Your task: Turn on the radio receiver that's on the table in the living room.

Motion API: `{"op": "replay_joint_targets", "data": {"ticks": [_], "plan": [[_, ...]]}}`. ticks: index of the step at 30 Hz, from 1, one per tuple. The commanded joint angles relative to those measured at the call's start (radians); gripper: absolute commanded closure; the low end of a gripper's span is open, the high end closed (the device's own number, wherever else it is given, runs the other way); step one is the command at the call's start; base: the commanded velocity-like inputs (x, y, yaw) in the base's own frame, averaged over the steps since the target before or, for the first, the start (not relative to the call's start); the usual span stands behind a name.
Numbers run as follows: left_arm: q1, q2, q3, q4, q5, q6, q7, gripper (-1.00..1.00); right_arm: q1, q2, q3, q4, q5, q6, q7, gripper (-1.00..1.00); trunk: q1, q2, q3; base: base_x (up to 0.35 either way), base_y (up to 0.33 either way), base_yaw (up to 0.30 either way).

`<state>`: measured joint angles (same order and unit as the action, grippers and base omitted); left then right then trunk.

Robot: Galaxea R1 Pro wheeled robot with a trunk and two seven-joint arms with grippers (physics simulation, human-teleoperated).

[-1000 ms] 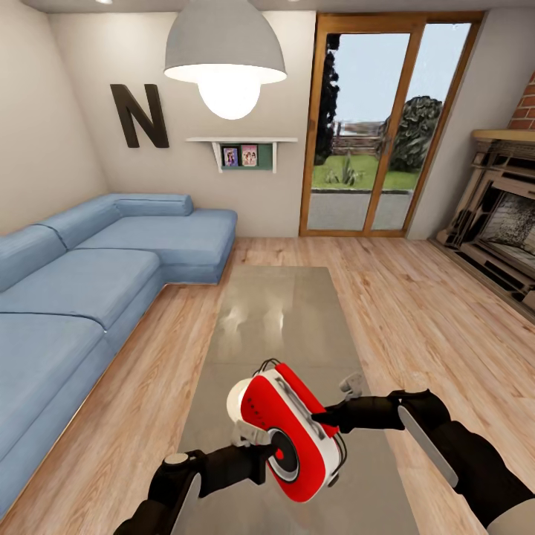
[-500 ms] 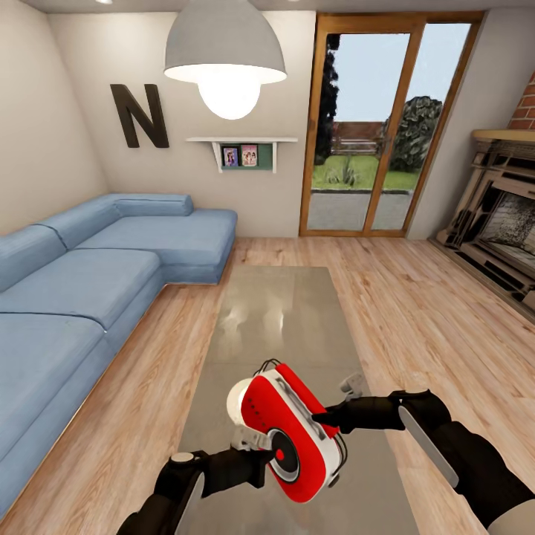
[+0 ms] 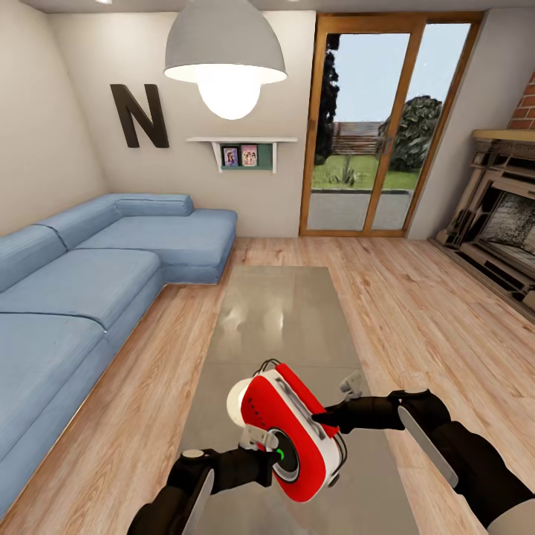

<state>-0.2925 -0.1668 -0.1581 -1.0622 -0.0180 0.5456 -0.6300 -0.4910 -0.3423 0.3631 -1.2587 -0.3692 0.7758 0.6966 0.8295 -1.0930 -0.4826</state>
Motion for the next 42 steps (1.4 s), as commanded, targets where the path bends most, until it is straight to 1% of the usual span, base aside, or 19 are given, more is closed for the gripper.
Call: {"op": "replay_joint_targets", "data": {"ticks": [1,8,13,16,17,18,21,22,24,25,28,34,42], "plan": [[0.000,0.000,0.000,0.001,0.002,-0.001,0.000,1.00,0.000,0.000,0.000,-0.001,-0.016,0.007,0.001,1.00,0.000,0.000,0.000,0.000,0.000,0.000],[0.000,0.000,0.000,0.013,0.000,-0.009,0.001,1.00,-0.001,0.000,0.000,-0.002,-0.016,0.007,0.001,1.00,0.000,0.000,0.000,0.000,0.000,0.000],[-0.001,0.003,-0.001,-0.008,0.002,-0.011,-0.009,1.00,0.000,-0.001,-0.002,0.006,-0.018,0.006,0.000,1.00,0.000,0.000,0.000,0.000,0.000,0.000],[-0.002,0.004,-0.001,-0.017,0.002,-0.010,-0.012,1.00,-0.001,-0.002,-0.007,0.053,-0.017,-0.011,-0.005,1.00,0.000,0.000,0.000,0.000,0.000,0.000],[-0.001,0.005,-0.002,-0.021,0.003,-0.010,-0.012,1.00,-0.001,-0.001,-0.009,0.091,-0.017,-0.029,-0.009,1.00,0.000,0.000,0.000,0.000,0.000,0.000],[-0.001,0.005,-0.002,-0.023,0.003,-0.010,-0.012,1.00,-0.001,-0.001,-0.009,0.099,-0.017,-0.031,-0.010,1.00,0.000,0.000,0.000,0.000,0.000,0.000],[-0.001,0.008,-0.003,-0.030,0.003,-0.009,-0.014,1.00,-0.001,-0.004,-0.010,0.120,-0.015,-0.040,-0.055,1.00,0.000,0.000,0.000,0.000,0.000,0.000],[-0.001,0.008,-0.003,-0.031,0.003,-0.009,-0.014,1.00,-0.001,-0.007,-0.010,0.120,-0.014,-0.041,-0.101,1.00,0.000,0.000,0.000,0.000,0.000,0.000],[-0.002,0.009,-0.003,-0.031,0.003,-0.009,-0.014,1.00,-0.001,-0.009,-0.010,0.120,-0.013,-0.041,-0.136,1.00,0.000,0.000,0.000,0.000,0.000,0.000],[-0.001,0.009,-0.003,-0.031,0.003,-0.009,-0.014,1.00,-0.001,-0.010,-0.010,0.119,-0.013,-0.040,-0.172,1.00,0.000,0.000,0.000,0.000,0.000,0.000],[-0.001,0.009,-0.003,-0.031,0.003,-0.009,-0.013,1.00,-0.001,-0.010,-0.010,0.119,-0.011,-0.040,-0.208,1.00,0.000,0.000,0.000,0.000,0.000,0.000],[-0.002,0.009,-0.003,-0.030,0.003,-0.009,-0.013,1.00,-0.001,-0.011,-0.011,0.117,0.008,-0.041,-0.249,1.00,0.000,0.000,0.000,0.000,0.000,0.000],[-0.002,0.010,-0.003,-0.029,0.004,-0.008,-0.013,1.00,-0.001,-0.012,-0.011,0.099,0.010,-0.035,-0.273,1.00,0.000,0.000,0.000,0.000,0.000,0.000]]}}
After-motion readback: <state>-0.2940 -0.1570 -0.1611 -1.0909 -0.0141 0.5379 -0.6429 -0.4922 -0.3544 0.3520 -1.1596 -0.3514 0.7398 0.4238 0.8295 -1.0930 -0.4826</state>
